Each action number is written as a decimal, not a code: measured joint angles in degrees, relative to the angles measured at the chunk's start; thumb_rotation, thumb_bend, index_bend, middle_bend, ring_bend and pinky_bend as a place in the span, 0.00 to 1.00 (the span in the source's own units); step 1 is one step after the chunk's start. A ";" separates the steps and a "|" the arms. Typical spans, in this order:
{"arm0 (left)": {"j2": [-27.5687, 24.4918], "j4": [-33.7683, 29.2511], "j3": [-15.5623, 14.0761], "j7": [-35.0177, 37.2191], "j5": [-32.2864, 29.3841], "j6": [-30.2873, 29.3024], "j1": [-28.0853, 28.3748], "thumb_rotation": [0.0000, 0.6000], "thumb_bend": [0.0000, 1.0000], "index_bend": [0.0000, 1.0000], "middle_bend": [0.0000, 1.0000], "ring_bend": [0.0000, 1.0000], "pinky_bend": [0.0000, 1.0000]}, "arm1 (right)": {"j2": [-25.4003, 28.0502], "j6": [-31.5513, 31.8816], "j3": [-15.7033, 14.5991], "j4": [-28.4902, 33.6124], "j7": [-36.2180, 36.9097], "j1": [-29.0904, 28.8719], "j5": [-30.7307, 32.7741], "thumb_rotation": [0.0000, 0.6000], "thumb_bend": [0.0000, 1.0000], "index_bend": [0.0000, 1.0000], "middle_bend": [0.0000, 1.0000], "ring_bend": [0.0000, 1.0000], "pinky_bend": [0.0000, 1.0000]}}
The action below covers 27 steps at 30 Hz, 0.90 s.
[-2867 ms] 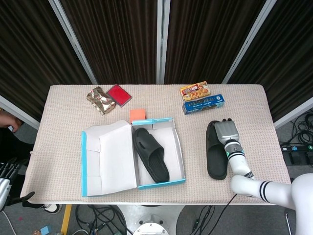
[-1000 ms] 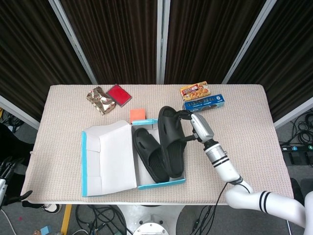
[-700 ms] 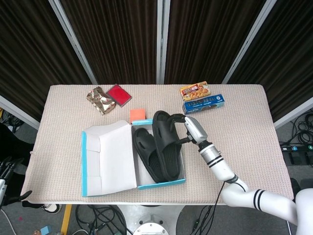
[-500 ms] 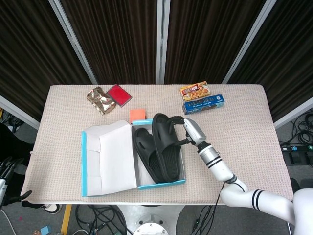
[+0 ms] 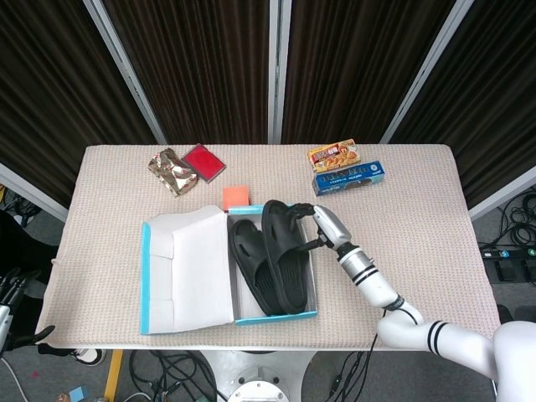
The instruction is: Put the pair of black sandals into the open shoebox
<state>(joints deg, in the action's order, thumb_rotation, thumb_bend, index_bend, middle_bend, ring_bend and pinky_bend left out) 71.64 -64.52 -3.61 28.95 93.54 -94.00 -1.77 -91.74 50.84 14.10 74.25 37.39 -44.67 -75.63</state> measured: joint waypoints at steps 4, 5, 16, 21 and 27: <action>0.18 0.24 0.01 0.12 -0.05 0.13 0.02 1.00 0.07 0.11 0.14 0.00 0.11 | 0.00 -0.38 -0.66 -0.82 -0.51 0.06 -0.55 1.00 0.02 0.60 0.53 0.26 0.33; 0.21 0.32 0.01 0.16 -0.07 0.15 0.02 1.00 0.07 0.11 0.14 0.00 0.11 | -0.04 -0.51 -0.88 -1.04 -0.64 0.08 -0.72 1.00 0.02 0.60 0.53 0.26 0.33; 0.38 0.75 0.15 0.67 -0.27 0.33 0.07 1.00 0.07 0.11 0.14 0.00 0.11 | -0.89 -0.14 -2.47 -3.65 -5.75 -0.81 -3.90 1.00 0.03 0.60 0.53 0.26 0.33; 0.52 0.97 0.11 0.82 -0.23 0.36 0.07 1.00 0.07 0.11 0.14 0.00 0.11 | -0.97 0.90 -2.55 -4.06 -9.86 -1.41 -4.90 1.00 0.03 0.60 0.53 0.26 0.33; 0.61 1.16 0.03 1.00 -0.23 0.36 -0.01 1.00 0.07 0.11 0.14 0.00 0.11 | -0.91 0.91 -2.59 -3.81 -12.62 -1.76 -4.57 1.00 0.03 0.60 0.52 0.26 0.33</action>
<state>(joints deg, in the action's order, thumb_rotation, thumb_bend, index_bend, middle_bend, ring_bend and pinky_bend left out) 72.25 -63.36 -3.58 29.95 93.32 -93.64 -1.78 -92.64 51.75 11.51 70.44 24.77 -46.43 -80.19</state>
